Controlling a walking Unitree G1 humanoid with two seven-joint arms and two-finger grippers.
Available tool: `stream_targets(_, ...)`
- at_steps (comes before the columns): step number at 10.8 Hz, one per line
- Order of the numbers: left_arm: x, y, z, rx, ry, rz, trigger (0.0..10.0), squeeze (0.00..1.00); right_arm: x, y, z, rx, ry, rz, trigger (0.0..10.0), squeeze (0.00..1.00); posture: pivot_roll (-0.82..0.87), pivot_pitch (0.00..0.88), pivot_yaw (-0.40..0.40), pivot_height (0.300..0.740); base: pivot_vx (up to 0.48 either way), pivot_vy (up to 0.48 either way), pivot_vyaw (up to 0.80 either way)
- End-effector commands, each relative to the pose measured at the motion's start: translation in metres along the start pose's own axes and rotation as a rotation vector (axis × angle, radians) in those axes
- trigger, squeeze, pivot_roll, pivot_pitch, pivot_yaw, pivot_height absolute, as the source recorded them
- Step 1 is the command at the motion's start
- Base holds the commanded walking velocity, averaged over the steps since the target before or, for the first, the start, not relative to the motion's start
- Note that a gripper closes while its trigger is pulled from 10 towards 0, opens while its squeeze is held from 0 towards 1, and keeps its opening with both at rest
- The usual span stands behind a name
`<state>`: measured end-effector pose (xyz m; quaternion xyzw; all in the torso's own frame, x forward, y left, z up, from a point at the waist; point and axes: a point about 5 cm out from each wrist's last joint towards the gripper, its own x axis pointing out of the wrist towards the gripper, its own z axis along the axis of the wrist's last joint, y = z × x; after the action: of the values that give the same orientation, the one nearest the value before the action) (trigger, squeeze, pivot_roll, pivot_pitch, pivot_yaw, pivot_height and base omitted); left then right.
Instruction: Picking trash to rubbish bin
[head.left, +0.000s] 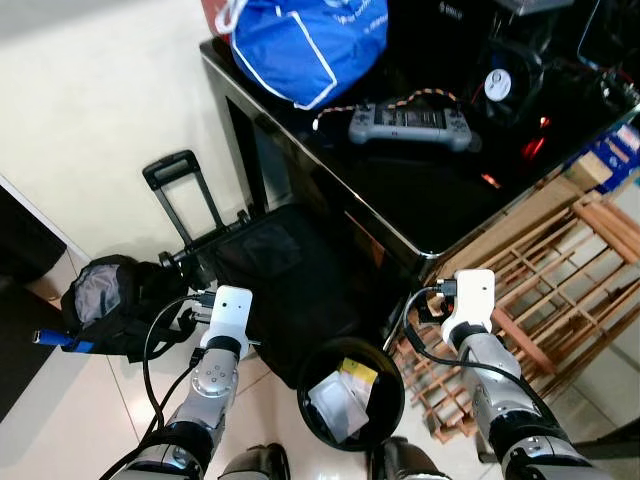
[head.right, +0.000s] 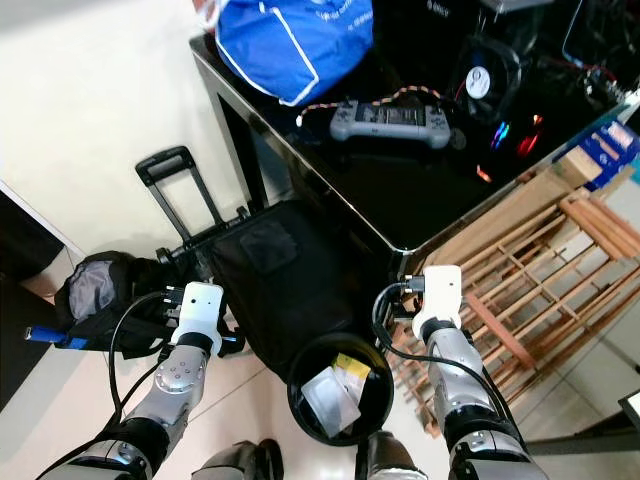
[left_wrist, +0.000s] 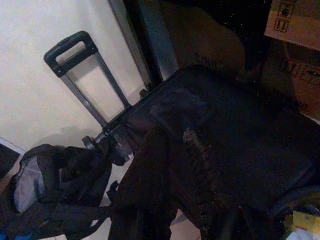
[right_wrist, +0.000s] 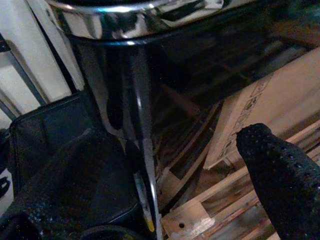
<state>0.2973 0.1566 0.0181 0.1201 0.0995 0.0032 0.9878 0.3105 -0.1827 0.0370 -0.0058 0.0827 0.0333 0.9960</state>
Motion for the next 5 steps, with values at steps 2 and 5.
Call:
stream_targets(2,0.001,-0.002,0.000,-0.006,0.006,0.003,10.0,0.00,-0.005,0.003,-0.014,0.000,0.069,-0.004,10.0,0.00,-0.04,0.150,0.045,0.740,0.000,0.000,0.00)
stream_targets(5,0.001,-0.002,-0.001,-0.010,0.013,0.009,10.0,0.00,-0.009,0.001,-0.023,-0.019,0.115,-0.013,10.0,0.00,-0.03,0.161,0.036,0.740,0.000,0.000,0.00)
